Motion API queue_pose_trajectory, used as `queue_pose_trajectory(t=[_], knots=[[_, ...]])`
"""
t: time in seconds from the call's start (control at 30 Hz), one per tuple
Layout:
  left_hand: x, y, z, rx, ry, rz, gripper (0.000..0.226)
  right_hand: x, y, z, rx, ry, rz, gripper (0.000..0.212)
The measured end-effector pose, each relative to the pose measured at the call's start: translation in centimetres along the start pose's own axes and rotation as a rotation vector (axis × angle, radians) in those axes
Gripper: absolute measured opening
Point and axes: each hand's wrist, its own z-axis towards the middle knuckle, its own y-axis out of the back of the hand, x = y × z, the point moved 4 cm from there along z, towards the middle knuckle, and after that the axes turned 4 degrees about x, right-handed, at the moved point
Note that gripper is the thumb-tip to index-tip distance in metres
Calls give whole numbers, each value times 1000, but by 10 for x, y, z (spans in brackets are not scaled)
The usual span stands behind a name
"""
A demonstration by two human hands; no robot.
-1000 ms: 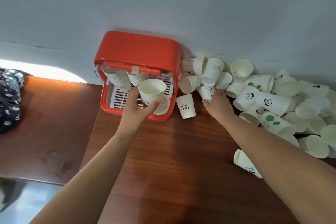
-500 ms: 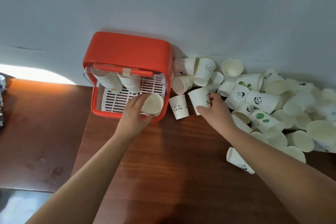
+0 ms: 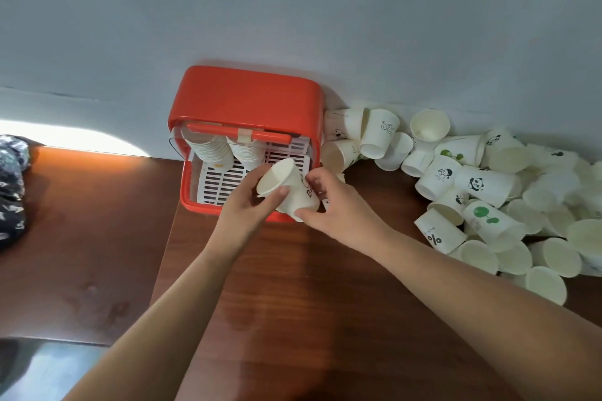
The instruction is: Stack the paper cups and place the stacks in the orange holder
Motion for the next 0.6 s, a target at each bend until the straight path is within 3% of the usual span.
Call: queue_pose_trajectory(t=[0.1,0.17,0.23,0.37,0.6], knots=[[6,13,3,-84,6,56,47,-16,3,9,-72,-47,75,47],[9,18,5,-121,-7,94,54,-41,18,13,-281,-178,98,34],[13,16,8,-93,-16,150,60,-73,27,19,-364,-360,-14,34],[15,3,18,-37,-32,389,66,-116,8,38,-139,-523,-104,62],[38,-6,31,50,-2,678,85,-117,-3,54,-180,-538,-59,56]])
